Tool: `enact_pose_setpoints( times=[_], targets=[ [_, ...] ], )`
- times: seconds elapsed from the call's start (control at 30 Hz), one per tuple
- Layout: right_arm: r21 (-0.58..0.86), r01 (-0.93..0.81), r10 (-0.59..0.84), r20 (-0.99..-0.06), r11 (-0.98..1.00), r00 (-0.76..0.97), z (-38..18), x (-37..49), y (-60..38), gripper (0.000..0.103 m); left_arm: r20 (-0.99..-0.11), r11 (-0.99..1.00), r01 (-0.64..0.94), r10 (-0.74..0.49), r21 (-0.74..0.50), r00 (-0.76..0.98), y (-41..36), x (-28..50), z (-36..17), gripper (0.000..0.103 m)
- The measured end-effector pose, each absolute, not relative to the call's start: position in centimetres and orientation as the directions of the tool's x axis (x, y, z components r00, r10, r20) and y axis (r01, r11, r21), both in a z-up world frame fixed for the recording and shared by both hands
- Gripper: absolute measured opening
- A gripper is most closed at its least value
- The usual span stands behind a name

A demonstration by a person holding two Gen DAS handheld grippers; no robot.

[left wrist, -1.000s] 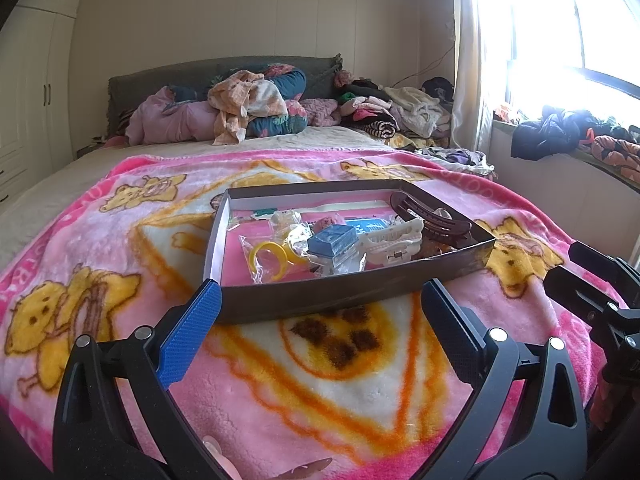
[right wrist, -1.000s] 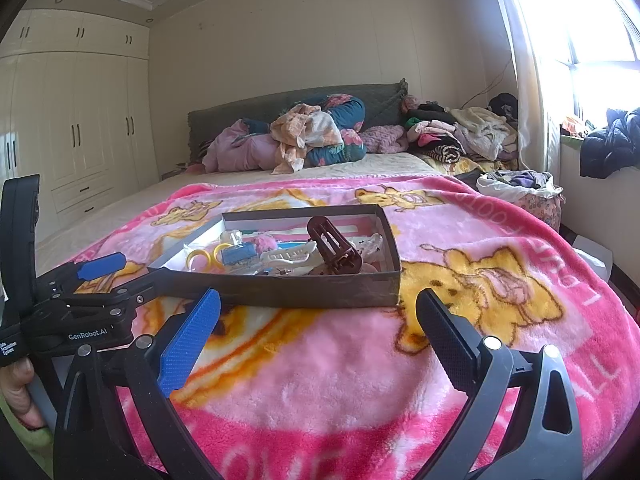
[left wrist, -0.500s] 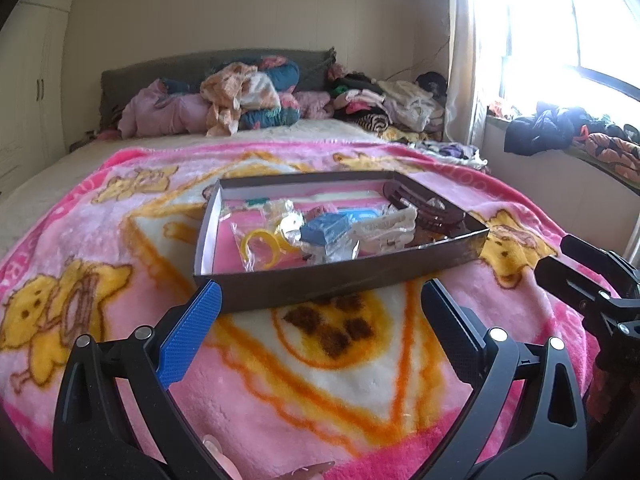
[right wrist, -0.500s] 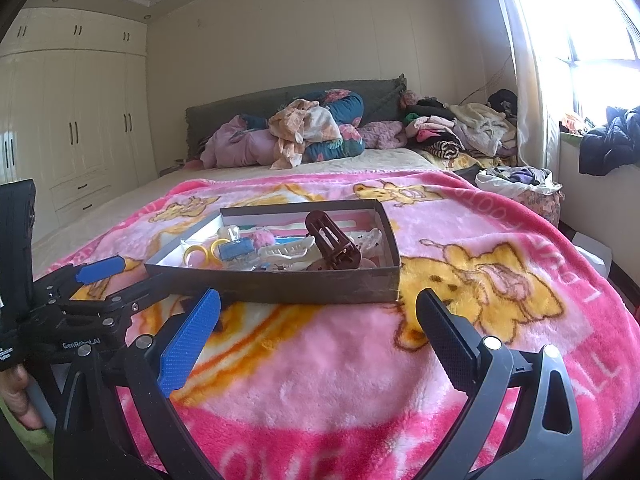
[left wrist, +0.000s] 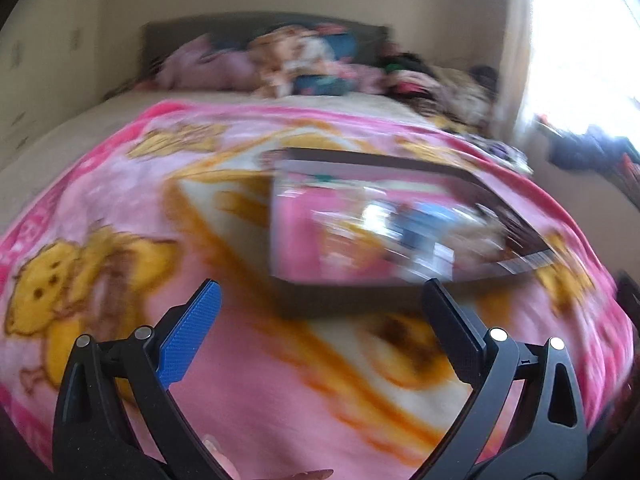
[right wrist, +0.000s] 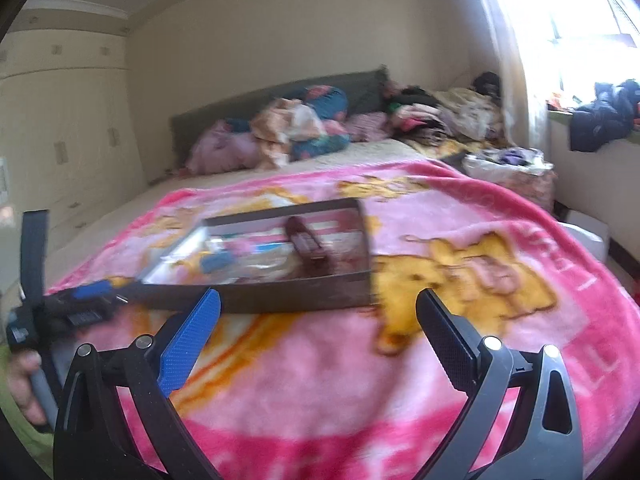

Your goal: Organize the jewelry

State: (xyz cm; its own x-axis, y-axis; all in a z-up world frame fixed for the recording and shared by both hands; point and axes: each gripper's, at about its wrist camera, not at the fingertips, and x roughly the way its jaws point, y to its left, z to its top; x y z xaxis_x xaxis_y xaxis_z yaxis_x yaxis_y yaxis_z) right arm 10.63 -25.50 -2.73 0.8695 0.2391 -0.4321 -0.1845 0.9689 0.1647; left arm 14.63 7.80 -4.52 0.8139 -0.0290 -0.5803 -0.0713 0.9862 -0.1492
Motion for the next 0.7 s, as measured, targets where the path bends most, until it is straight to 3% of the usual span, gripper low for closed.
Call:
enact_pose_setpoints(
  times=[0.17, 0.37, 0.57, 0.7],
  targets=[
    [0.141, -0.031, 0.109, -0.583, 0.99, 0.805, -3.0, 15.8, -30.7, 0.097, -0.594, 0.931, -0.357, 0.245, -0.077, 0.767, 16.5, 18.8, -3.7, 0.091],
    [0.129, 0.103, 0.022, -0.723, 0.986, 0.69, -6.4, 22.4, -37.5, 0.097, -0.645, 0.846, -0.533, 0.393, -0.025, 0.655, 24.8, 24.3, -5.0, 0.091],
    [0.078, 0.142, -0.025, -0.792, 0.987, 0.61, -10.6, 26.6, -39.4, 0.098, -0.769, 0.858, -0.513, 0.322, -0.01, 0.553, 26.6, 28.9, -9.2, 0.092],
    [0.033, 0.138, -0.059, -0.788, 0.99, 0.613, -11.4, 26.9, -38.8, 0.098, -0.783, 0.858, -0.514, 0.324, 0.006, 0.531, 26.6, 29.4, -9.6, 0.093]
  ],
)
